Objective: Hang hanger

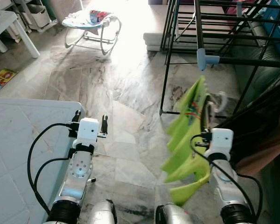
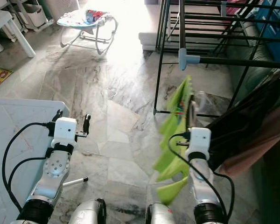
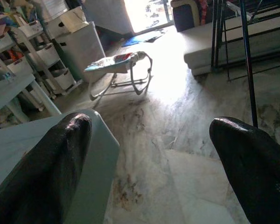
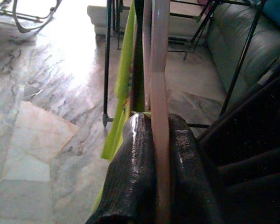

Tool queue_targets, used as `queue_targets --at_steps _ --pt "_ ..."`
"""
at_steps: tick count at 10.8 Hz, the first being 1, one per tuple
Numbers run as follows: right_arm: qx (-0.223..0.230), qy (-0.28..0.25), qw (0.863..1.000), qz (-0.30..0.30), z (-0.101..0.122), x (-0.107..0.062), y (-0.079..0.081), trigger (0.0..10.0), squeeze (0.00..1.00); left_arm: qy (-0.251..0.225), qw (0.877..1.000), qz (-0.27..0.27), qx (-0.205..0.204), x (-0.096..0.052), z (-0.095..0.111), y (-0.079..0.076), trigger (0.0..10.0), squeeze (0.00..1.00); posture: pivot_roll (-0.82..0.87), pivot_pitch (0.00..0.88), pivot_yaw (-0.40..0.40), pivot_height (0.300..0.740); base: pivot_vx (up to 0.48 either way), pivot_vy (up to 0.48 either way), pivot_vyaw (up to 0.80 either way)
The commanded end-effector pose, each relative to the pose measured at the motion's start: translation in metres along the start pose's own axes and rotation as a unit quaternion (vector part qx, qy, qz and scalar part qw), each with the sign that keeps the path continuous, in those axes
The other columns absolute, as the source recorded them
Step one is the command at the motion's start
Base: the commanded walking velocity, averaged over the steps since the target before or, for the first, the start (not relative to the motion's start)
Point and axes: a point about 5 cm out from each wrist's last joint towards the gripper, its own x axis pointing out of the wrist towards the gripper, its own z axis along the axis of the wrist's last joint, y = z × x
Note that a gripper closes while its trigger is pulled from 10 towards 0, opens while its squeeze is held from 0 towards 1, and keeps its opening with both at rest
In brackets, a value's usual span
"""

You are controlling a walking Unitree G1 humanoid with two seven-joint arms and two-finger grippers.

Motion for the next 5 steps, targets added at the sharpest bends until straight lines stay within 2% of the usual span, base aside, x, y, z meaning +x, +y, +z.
queue_targets --at_steps 1,5 --pt "0.002 -0.032 0.999 -0.003 0.014 0.0037 0.0017 10.0 0.0 0.004 1.0 0.004 0.004 -0.0008 -0.0028 0.0023 10.0 0.0 0.0 0.11 0.006 0.74 0.0 -0.259 0.0" --pt "0.009 -0.024 1.0 0.005 0.0131 0.0047 0.004 10.0 0.0 0.007 1.0 0.006 0.009 -0.0012 -0.0054 0.0037 10.0 0.0 0.0 0.112 0.004 0.74 0.0 -0.261 0.0"
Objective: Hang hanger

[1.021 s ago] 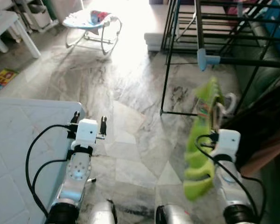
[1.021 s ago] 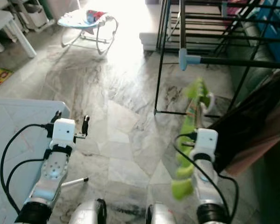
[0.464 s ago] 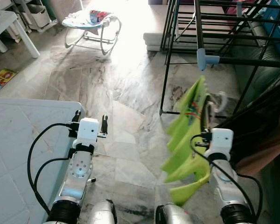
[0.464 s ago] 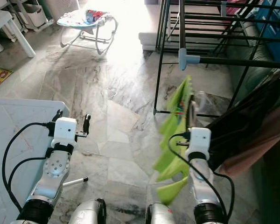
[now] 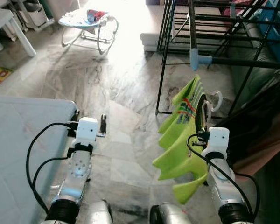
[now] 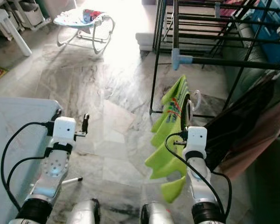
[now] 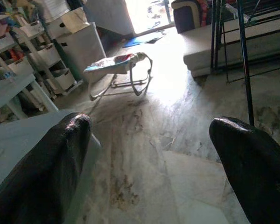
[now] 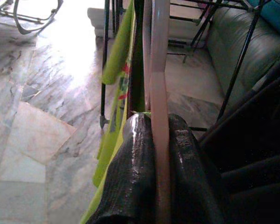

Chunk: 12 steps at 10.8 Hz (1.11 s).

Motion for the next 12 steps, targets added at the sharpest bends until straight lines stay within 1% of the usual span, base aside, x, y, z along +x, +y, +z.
queue_targets --at_steps 1,4,6,7,9,10,12 --pt "0.003 -0.02 1.0 -0.006 0.011 0.003 -0.003 10.0 0.0 0.006 1.0 -0.001 0.001 -0.002 -0.003 -0.002 10.0 0.0 0.0 0.112 0.003 0.74 0.0 -0.266 0.0" --pt "0.007 -0.012 1.0 -0.002 0.009 0.005 -0.002 10.0 0.0 0.004 1.0 0.003 0.001 -0.002 -0.003 0.0 10.0 0.0 0.01 0.104 0.002 0.74 0.0 -0.266 0.0" --pt "0.016 -0.006 1.0 0.008 0.008 0.006 0.003 10.0 0.0 -0.001 1.0 0.005 -0.002 -0.002 -0.002 0.001 10.0 0.0 0.01 0.1 0.002 0.74 0.0 0.0 0.0" --pt "0.021 0.007 1.0 0.023 0.003 0.005 0.007 10.0 0.0 0.001 1.0 0.011 -0.003 -0.003 -0.003 0.002 10.0 0.0 0.01 0.1 0.004 0.74 0.0 0.0 0.0" --pt "0.02 0.001 0.998 0.054 0.004 0.003 0.017 10.0 0.0 0.001 1.0 0.016 0.002 -0.002 -0.003 0.004 10.0 0.0 0.01 0.1 0.007 0.74 0.0 0.0 0.0" --pt "0.027 -0.003 0.997 0.079 0.006 0.003 0.025 10.0 0.0 -0.002 1.0 0.021 0.002 0.001 0.0 0.007 10.0 0.0 0.01 0.105 0.01 0.74 0.0 0.0 0.0" --pt "0.045 0.002 0.997 0.068 0.007 0.004 0.023 10.0 0.0 -0.002 1.0 0.027 0.006 0.001 0.0 0.01 10.0 0.0 0.01 0.115 0.015 0.74 -0.257 0.0 0.0"
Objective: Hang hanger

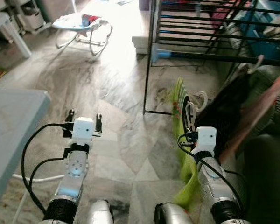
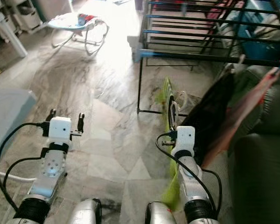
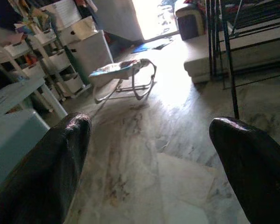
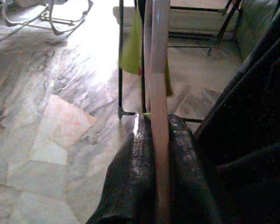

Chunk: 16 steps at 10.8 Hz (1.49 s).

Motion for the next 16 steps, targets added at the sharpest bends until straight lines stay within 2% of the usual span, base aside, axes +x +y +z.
queue_targets --at_steps 1,4,6,8,9,10,11,13,14,15,16 --pt "-0.004 -0.018 1.0 -0.012 0.01 0.003 -0.006 10.0 0.0 0.001 1.0 0.007 0.002 0.0 0.001 0.002 10.0 0.0 0.02 0.124 0.019 0.74 -0.304 0.0 0.0" --pt "-0.014 -0.013 1.0 -0.002 0.006 -0.002 -0.004 10.0 0.0 0.003 1.0 -0.003 0.004 -0.005 -0.001 -0.004 10.0 0.0 0.01 0.133 0.019 0.74 -0.33 0.0 0.0" --pt "-0.014 0.001 1.0 0.006 0.002 -0.001 -0.001 10.0 0.0 0.006 1.0 0.0 0.003 -0.003 -0.001 -0.004 10.0 0.0 0.01 0.132 0.021 0.74 -0.334 0.0 0.0" --pt "-0.019 -0.006 1.0 0.011 0.006 0.003 0.003 10.0 0.0 0.002 1.0 0.003 0.002 0.002 0.001 -0.003 10.0 0.0 0.02 0.134 0.021 0.74 -0.334 0.0 0.0" --pt "-0.048 -0.011 0.999 0.002 0.01 0.006 0.005 10.0 0.0 -0.004 1.0 0.009 -0.001 0.005 0.005 -0.003 10.0 0.0 0.02 0.134 0.016 0.74 -0.334 0.0 0.0" --pt "-0.017 -0.012 0.999 0.031 0.009 0.006 0.013 10.0 0.0 -0.004 1.0 0.011 -0.002 0.006 0.005 -0.002 10.0 0.0 0.02 0.139 0.017 0.74 -0.337 0.0 0.0" --pt "-0.051 -0.015 0.999 0.007 0.008 0.005 0.011 10.0 0.0 -0.002 1.0 0.006 -0.002 0.004 0.003 -0.004 10.0 0.0 0.01 0.141 0.018 0.74 -0.315 0.0 0.0" --pt "-0.069 -0.004 0.997 0.015 0.002 0.0 0.012 10.0 0.0 0.001 1.0 -0.001 -0.002 -0.001 0.0 -0.008 10.0 0.0 0.01 0.148 0.017 0.74 0.0 0.0 0.0" --pt "-0.044 -0.006 0.999 0.015 0.001 -0.002 0.01 10.0 0.0 0.007 1.0 -0.005 -0.006 -0.003 -0.001 -0.01 10.0 0.0 0.01 0.147 0.015 0.74 0.0 0.0 0.0" --pt "-0.044 -0.012 0.999 0.017 0.002 -0.003 0.009 10.0 0.0 0.008 1.0 -0.008 -0.007 -0.004 -0.001 -0.011 10.0 0.0 0.01 0.145 0.013 0.74 0.0 0.0 0.0" --pt "-0.065 -0.023 0.997 0.027 0.005 -0.003 0.01 10.0 0.0 0.008 1.0 -0.014 -0.012 -0.003 -0.002 -0.011 10.0 0.0 0.01 0.14 0.01 0.74 0.0 0.0 0.8"
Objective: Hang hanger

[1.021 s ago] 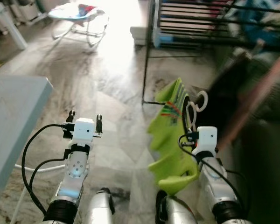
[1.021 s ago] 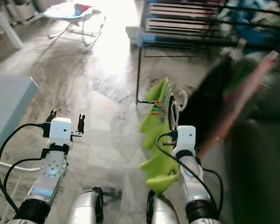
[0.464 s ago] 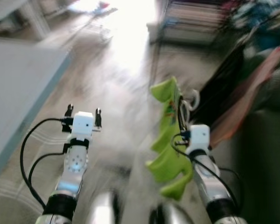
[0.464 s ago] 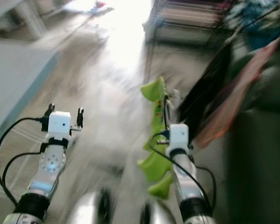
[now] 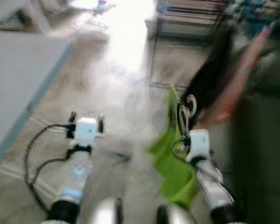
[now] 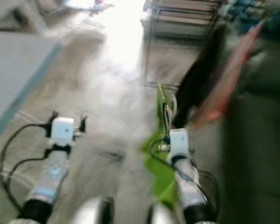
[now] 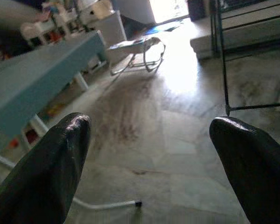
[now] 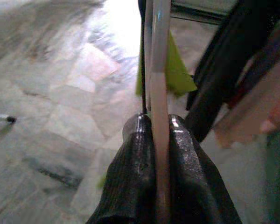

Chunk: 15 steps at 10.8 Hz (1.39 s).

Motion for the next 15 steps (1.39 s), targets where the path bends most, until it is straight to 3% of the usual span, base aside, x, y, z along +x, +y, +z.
queue_targets --at_steps 1,4,11,15 --pt "0.006 -0.035 0.999 0.003 0.014 0.003 0.001 10.0 0.0 0.008 1.0 -0.001 0.002 -0.001 -0.003 0.003 10.0 0.0 0.01 0.136 0.01 0.74 0.0 0.0 0.8" --pt "-0.006 -0.051 0.999 0.008 0.02 0.004 -0.001 10.0 0.0 0.011 1.0 -0.028 -0.008 0.0 -0.003 -0.002 10.0 0.0 0.01 0.126 -0.002 0.74 0.0 0.0 0.8" --pt "-0.021 -0.066 0.998 0.011 0.027 0.007 -0.004 10.0 0.0 -0.001 0.999 -0.032 -0.025 -0.001 0.0 -0.002 10.0 0.0 0.01 0.116 -0.01 0.74 0.0 0.0 0.8" --pt "-0.012 -0.064 0.998 0.008 0.026 0.007 -0.005 10.0 0.0 -0.009 0.999 -0.037 -0.034 0.002 0.004 -0.003 10.0 0.0 0.0 0.117 -0.004 0.74 0.0 -0.364 0.8"
